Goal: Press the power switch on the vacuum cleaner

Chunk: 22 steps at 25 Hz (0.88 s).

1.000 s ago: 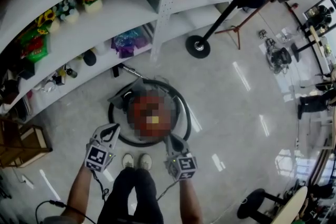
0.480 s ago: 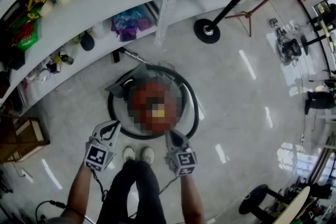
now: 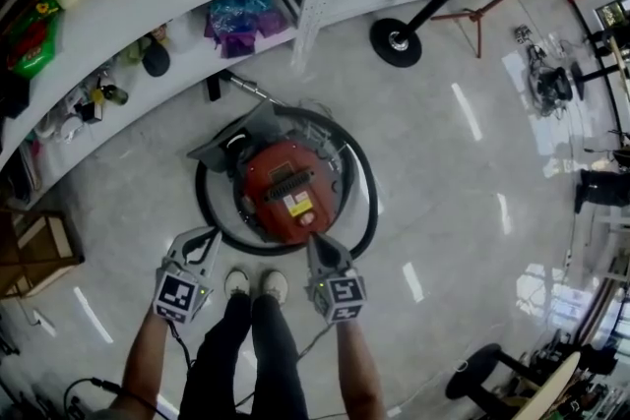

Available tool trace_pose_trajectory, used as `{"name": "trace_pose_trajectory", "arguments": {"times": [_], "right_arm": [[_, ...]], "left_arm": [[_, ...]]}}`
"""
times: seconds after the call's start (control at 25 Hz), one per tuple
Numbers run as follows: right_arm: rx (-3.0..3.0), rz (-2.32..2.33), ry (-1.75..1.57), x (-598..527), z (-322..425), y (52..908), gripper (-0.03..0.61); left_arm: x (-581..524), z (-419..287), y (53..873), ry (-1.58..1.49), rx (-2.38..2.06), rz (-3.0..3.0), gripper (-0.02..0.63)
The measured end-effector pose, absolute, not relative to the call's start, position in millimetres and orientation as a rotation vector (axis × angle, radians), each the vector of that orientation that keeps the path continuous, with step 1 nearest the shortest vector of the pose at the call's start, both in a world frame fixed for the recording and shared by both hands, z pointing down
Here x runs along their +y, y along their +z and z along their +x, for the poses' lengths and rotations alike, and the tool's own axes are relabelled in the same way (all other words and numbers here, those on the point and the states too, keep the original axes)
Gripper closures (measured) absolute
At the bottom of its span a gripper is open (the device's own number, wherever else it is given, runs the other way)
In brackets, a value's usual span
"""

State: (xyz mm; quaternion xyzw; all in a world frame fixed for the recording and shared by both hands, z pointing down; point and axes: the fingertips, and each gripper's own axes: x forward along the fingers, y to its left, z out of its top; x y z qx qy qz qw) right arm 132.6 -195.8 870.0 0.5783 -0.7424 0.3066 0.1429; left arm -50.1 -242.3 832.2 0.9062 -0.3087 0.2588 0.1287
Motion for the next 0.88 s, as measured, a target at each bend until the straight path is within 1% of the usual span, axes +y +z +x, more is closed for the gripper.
{"name": "trace_pose_trajectory", "arguments": {"times": [0.4,0.88], "right_arm": [[-2.12,1.623,0.895,-197.5,129.3,916.3,0.566],[-2.06,1.576,0.924,-207.0,126.0,948.4,0.566]], "left_arm": [[-241.8,-49.6,860.0,0.757,-0.892,2.617,0.607],[-233.0,-42.5,857.6,0.742,-0.854,2.601,0.607]]}}
